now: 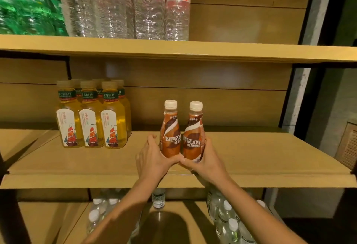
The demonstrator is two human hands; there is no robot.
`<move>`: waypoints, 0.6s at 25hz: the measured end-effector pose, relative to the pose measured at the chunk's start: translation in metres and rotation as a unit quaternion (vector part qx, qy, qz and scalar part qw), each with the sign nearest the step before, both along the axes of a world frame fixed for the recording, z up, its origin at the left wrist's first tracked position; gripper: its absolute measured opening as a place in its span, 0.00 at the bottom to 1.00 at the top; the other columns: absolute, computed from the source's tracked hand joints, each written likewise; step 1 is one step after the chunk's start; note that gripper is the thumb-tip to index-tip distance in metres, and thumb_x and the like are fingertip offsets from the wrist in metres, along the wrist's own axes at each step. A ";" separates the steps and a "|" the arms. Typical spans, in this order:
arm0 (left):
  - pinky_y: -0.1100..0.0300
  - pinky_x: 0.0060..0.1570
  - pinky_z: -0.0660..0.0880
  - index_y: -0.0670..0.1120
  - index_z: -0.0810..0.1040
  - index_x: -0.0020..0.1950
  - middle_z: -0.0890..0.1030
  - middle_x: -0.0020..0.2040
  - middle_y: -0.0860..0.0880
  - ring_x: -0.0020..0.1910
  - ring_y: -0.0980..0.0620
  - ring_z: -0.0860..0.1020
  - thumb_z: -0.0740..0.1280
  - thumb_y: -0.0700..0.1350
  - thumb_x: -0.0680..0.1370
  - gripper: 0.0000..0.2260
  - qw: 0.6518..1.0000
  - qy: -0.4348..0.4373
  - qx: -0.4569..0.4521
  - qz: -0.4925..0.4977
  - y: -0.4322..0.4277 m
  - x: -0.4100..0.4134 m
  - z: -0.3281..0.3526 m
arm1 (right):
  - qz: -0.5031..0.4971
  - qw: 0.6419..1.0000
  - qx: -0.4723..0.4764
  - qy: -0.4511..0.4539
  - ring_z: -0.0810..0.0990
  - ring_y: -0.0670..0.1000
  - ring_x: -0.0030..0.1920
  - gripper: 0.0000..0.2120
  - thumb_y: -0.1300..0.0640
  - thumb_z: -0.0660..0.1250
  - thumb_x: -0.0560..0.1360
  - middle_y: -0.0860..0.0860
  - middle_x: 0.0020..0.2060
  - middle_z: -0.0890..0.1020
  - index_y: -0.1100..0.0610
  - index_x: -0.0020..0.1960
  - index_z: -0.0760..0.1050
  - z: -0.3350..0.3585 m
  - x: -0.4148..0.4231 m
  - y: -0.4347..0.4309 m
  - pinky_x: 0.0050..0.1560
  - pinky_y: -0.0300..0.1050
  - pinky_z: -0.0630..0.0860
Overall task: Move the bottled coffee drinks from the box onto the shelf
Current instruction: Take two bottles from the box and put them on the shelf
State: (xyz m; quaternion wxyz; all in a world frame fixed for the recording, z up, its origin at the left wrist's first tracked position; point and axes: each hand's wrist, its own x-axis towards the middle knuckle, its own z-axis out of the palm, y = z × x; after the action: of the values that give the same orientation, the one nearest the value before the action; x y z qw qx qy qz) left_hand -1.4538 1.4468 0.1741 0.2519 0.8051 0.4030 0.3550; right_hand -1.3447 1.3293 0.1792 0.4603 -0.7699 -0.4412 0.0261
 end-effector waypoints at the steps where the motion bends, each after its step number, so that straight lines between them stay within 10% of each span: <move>1: 0.46 0.58 0.73 0.47 0.63 0.64 0.78 0.59 0.47 0.57 0.45 0.77 0.76 0.64 0.58 0.43 1.000 -0.007 0.008 0.005 -0.001 0.001 0.002 | -0.028 0.999 0.005 -0.021 0.75 0.48 0.59 0.42 0.37 0.75 0.60 0.47 0.60 0.75 0.49 0.67 0.60 -0.002 -0.001 0.003 0.58 0.47 0.75; 9: 0.60 0.53 0.74 0.48 0.70 0.61 0.78 0.60 0.48 0.56 0.53 0.77 0.75 0.50 0.68 0.25 0.988 -0.049 -0.040 -0.139 0.010 -0.020 0.002 | -0.078 0.996 0.002 -0.047 0.78 0.49 0.55 0.31 0.44 0.75 0.65 0.49 0.56 0.80 0.52 0.62 0.68 -0.008 0.002 0.009 0.53 0.43 0.76; 15: 0.51 0.66 0.65 0.51 0.66 0.69 0.75 0.65 0.51 0.64 0.51 0.73 0.64 0.63 0.73 0.28 0.988 0.100 0.086 -0.083 0.002 -0.019 -0.003 | -0.028 0.999 -0.037 -0.014 0.77 0.51 0.60 0.32 0.40 0.70 0.69 0.50 0.60 0.78 0.53 0.67 0.64 -0.004 0.010 0.006 0.61 0.51 0.74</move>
State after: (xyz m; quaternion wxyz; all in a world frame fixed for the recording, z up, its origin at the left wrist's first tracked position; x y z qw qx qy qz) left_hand -1.4732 1.4488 0.1714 0.1684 0.8857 0.3259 0.2846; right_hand -1.3350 1.3353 0.1755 0.4260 -0.7990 -0.4241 0.0188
